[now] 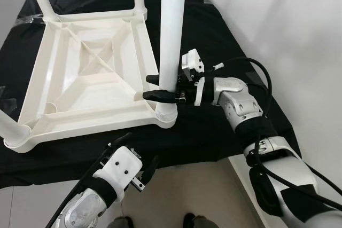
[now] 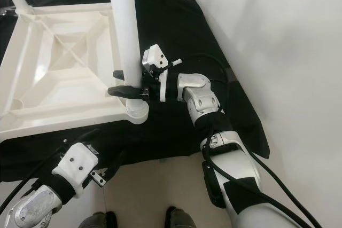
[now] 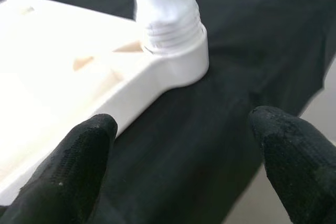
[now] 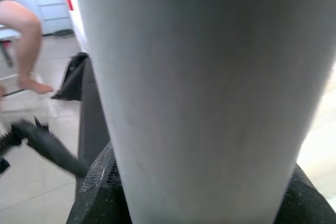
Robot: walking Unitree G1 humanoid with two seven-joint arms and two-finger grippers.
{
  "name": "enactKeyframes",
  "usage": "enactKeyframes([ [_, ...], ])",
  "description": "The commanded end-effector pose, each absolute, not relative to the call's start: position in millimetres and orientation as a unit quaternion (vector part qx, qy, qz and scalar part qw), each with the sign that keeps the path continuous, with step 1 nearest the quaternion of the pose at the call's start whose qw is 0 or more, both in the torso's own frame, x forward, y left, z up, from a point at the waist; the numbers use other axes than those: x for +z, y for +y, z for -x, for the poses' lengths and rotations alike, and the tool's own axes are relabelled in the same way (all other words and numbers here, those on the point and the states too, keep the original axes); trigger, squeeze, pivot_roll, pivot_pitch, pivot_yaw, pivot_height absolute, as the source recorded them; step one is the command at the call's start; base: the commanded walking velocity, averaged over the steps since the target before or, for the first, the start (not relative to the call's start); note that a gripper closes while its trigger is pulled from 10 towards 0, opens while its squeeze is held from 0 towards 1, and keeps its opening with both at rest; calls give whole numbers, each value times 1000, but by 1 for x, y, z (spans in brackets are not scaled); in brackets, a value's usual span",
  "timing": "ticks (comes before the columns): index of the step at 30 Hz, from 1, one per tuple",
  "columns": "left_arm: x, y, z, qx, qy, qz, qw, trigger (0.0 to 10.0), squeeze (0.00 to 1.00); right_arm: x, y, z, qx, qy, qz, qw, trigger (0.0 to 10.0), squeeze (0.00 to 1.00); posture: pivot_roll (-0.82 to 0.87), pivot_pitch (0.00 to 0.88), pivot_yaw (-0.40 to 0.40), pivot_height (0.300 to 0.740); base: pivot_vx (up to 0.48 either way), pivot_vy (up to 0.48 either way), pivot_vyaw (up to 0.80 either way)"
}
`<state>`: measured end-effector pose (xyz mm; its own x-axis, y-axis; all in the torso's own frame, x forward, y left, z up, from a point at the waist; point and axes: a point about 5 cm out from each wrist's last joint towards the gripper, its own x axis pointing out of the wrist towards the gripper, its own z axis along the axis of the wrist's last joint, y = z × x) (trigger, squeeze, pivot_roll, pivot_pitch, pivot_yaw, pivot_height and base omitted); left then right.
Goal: Building children table
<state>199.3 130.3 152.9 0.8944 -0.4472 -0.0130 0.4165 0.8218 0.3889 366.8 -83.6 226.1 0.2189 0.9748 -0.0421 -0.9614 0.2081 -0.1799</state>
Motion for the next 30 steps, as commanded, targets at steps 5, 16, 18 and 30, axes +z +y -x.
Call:
enactKeyframes([
  [5, 148, 133, -206, -223, -36, -177, 958, 10000, 0, 168, -78, -357, 400, 57, 66, 912, 0, 0, 31, 96, -71, 740, 0, 0, 0],
  [16, 146, 137, -226, -203, -39, -158, 965, 10000, 0, 135, -59, -334, 240, 87, 27, 967, 0, 0, 23, 32, -64, 740, 0, 0, 0],
  [18, 145, 137, -228, -197, -34, -141, 970, 10000, 0, 141, -65, -346, 238, 85, 17, 967, 10000, 941, 28, 26, -67, 740, 0, 0, 0],
  [30, 139, 128, -222, -184, -31, -116, 975, 10000, 0, 191, -75, -356, 483, 0, 15, 876, 10000, 8, 53, 0, -64, 740, 0, 0, 0],
])
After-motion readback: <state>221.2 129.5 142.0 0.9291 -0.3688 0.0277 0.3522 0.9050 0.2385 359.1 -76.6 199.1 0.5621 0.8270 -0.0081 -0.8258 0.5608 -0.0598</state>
